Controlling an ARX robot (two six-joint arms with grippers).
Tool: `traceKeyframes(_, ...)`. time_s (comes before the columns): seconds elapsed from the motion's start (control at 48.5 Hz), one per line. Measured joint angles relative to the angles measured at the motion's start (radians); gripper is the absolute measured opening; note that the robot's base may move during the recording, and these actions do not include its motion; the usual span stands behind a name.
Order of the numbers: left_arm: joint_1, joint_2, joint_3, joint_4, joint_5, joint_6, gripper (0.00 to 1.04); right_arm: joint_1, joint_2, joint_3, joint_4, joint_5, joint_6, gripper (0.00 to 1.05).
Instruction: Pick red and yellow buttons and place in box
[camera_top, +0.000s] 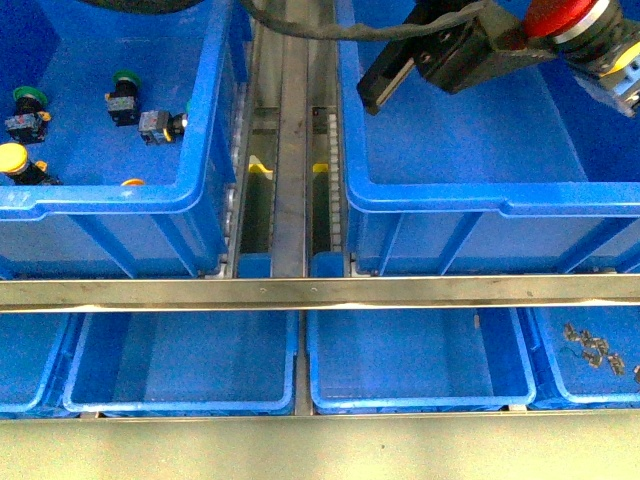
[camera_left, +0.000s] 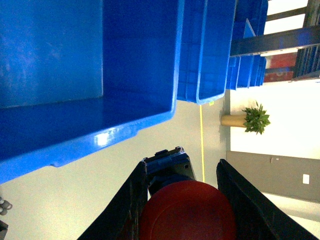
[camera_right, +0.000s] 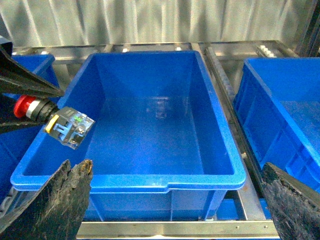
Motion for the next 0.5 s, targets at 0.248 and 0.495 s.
traceKeyframes(0.248,-0.01,0.001,0.018,-0.022,-0.026,-0.005,0.34,0.027,0.046,0.025,-0.08,0.089,0.024,0.99)
traceKeyframes(0.495,-0.01,0.0,0.013,-0.031,-0.048,0.006,0.34,0.146,0.559,0.167,-0.019,0.131,-0.07,0.99)
